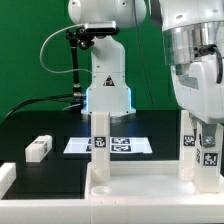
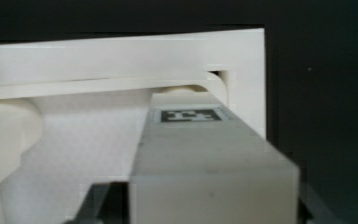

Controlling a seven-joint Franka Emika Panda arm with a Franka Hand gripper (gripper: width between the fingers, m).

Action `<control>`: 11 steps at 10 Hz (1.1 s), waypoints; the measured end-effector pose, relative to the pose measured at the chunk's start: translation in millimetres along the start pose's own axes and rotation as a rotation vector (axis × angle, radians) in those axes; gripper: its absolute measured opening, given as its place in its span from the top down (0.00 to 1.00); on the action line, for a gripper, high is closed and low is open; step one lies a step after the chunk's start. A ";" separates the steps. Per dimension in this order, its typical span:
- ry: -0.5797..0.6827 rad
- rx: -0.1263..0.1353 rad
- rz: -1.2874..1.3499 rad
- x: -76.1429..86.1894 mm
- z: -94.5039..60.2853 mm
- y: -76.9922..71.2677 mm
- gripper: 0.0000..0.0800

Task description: Assemble desk

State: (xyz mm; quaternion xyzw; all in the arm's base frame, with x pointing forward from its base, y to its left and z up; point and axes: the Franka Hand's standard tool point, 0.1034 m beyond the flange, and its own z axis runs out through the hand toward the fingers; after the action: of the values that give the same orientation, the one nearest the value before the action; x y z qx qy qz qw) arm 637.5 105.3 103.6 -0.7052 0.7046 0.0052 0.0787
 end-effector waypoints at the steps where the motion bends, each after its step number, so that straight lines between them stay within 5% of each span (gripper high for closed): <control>1: 0.003 -0.007 -0.189 -3.5 1.1 1.7 0.43; 2: 0.010 -0.028 -0.336 -11.2 -0.7 1.9 0.25; 4: -0.003 -0.038 -0.595 -23.1 -1.4 2.8 0.20; 11: 0.028 -0.060 -1.341 -10.6 -3.4 -4.7 0.19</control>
Offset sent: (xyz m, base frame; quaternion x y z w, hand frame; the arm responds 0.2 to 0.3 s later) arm -0.0065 0.0423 0.0039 0.0061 -0.0570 -0.3240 0.9443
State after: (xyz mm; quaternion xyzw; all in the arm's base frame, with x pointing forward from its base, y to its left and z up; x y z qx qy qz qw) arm 641.8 115.4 108.7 -0.9922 0.1143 -0.0344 0.0358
